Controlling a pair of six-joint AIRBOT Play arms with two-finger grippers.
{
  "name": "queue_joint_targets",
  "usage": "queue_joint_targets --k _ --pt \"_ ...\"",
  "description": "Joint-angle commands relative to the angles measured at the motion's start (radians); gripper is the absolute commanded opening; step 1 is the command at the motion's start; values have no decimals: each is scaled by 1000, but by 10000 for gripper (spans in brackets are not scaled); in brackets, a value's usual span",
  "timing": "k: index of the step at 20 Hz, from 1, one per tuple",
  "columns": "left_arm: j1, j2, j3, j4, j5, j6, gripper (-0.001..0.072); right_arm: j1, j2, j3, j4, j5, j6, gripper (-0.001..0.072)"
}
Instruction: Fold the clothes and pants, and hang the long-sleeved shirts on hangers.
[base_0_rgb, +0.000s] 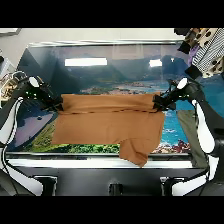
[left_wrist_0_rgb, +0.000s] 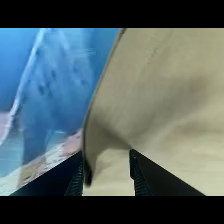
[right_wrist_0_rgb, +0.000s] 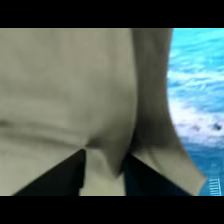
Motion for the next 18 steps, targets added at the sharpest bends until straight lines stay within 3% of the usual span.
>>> queue_joint_targets --k 1,3,6,11,18 --pt "47 61 5 17 -25 32 335 -22 71 2 18 63 -90 355" --pt "97 125 0 79 -88 85 335 -76 158 -17 10 151 -228 358" --pt "198 242 -99 10 -79 80 335 -204 309 -198 68 158 -251 358" --pt "307 475 -457 -56 -19 95 335 -257 556 -615 131 197 -211 373" --pt "314 684 -803 -67 46 94 335 -257 780 -999 272 179 -148 414"
